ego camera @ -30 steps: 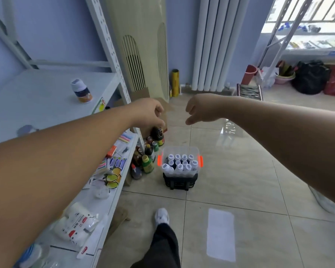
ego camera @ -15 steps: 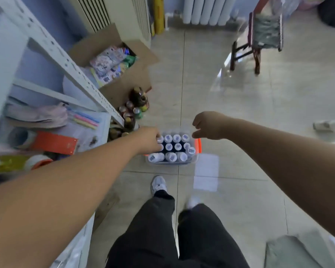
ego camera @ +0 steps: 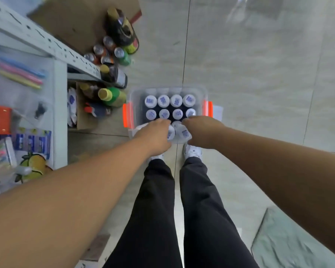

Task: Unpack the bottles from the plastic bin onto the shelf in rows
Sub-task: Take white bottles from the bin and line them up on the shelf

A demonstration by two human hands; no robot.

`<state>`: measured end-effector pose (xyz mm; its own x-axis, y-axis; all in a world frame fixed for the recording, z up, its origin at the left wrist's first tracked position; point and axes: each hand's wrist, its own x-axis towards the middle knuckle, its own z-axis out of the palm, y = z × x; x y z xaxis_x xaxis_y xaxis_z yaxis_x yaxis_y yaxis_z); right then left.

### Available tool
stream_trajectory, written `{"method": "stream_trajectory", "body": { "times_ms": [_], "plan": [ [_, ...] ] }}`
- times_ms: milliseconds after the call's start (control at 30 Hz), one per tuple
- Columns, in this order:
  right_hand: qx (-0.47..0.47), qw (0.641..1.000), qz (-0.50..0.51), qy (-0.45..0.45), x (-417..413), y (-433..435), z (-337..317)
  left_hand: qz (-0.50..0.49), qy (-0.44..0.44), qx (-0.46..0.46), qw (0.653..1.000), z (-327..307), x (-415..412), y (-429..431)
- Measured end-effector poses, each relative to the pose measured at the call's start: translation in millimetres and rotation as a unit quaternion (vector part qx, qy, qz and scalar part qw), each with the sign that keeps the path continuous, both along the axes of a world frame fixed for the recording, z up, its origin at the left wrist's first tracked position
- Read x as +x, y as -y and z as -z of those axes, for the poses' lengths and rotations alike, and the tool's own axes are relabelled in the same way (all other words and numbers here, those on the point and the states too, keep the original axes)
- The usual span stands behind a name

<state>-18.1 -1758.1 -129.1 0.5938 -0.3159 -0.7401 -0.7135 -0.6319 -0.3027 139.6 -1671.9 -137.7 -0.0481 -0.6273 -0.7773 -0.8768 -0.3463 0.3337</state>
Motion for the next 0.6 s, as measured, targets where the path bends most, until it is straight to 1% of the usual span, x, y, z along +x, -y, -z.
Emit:
{"method": "stream_trajectory", "body": {
  "times_ms": [100, 233, 333, 467, 533, 600],
  "plan": [
    [-0.035, 0.998, -0.056, 0.007, 2, -5, 23, 0.006, 0.001, -0.005, 1.0, 27, -7, -6],
    [-0.045, 0.996, -0.08, 0.021, 7, -4, 40, -0.014, -0.007, -0.028, 0.999, 48, -4, -10],
    [-0.058, 0.992, -0.106, 0.046, 7, -2, 48, 0.0, -0.009, -0.045, 0.999, 54, -1, -9],
    [-0.099, 0.99, -0.084, 0.06, 7, -4, 58, -0.012, 0.01, -0.084, 0.996, 64, 2, -5],
    [-0.092, 0.992, -0.057, 0.059, 11, -7, 64, -0.024, 0.005, -0.101, 0.995, 69, 2, 0],
    [-0.065, 0.996, -0.036, 0.052, 14, -8, 72, -0.036, -0.013, -0.107, 0.994, 74, 1, 2]
  ]
}}
